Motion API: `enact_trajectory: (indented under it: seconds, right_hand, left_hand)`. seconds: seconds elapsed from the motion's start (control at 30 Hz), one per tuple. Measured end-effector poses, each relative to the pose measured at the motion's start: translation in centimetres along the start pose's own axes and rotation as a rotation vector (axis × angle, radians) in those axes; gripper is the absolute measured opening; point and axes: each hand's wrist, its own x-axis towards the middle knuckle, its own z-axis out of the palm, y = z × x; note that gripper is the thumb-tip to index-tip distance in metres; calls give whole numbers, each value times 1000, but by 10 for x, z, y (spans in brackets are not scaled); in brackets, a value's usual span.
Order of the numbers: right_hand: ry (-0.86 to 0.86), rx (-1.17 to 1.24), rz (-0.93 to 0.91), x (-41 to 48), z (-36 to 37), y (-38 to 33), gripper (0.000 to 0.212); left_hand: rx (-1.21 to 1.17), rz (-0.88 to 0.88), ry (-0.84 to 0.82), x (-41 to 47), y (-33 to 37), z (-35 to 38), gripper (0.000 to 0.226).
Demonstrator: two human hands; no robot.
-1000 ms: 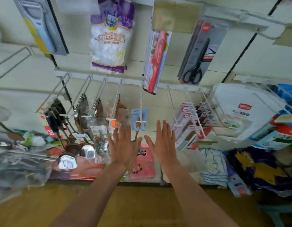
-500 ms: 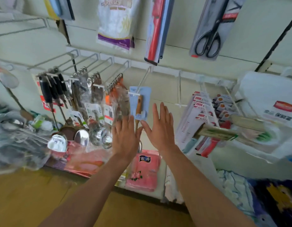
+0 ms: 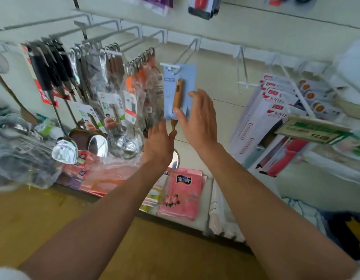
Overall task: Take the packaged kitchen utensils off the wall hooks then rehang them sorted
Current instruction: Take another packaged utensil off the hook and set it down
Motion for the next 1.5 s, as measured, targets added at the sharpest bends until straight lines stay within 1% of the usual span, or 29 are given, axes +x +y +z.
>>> enact_trajectory:
  seconds: [0.07, 0.17, 0.27, 0.33, 0.43, 0.53, 0.73, 0.97, 1.13, 1.27, 1.37, 1.5]
  right_hand:
    - [62, 98, 38, 8, 0, -7, 49]
    - [87, 214, 80, 18, -1, -17, 46]
    - [82, 253, 117, 25, 3, -17, 50]
    - [81, 295, 178, 29, 6, -16, 53]
    - [105, 338, 251, 35, 9, -15, 56]
    - [100, 352, 256, 36, 8, -14, 56]
    - [106, 379, 249, 38, 9, -15, 52]
    - [97, 565, 318, 39, 14, -14, 50]
    - [116, 665, 374, 35, 11, -18, 49]
    - [151, 735, 419, 31, 10, -25, 57]
    - [128, 752, 437, 29, 5, -32, 66]
    - [98, 770, 444, 25, -4, -42, 64]
  left_hand:
    - [-89, -75, -34, 10, 3, 3, 51]
    - [-170, -175, -70, 26, 2, 8, 55]
    - [-201, -201, -115, 36, -2, 14, 57]
    - [-240, -206, -122, 41, -4, 18, 57]
    - [-287, -197, -143, 44, -10, 27, 57]
    - [-312, -173, -152, 45, -15, 33, 50]
    - [-384, -125, -114, 48, -17, 41, 33]
    - [-411, -103, -62, 54, -14, 48, 11]
    - [-373, -47, -52, 44, -21, 44, 13]
    - [-344, -23, -22, 33, -25, 42, 9]
    - [-346, -27, 10, 24, -27, 38, 11]
    - [-338, -26, 40, 13, -30, 28, 11]
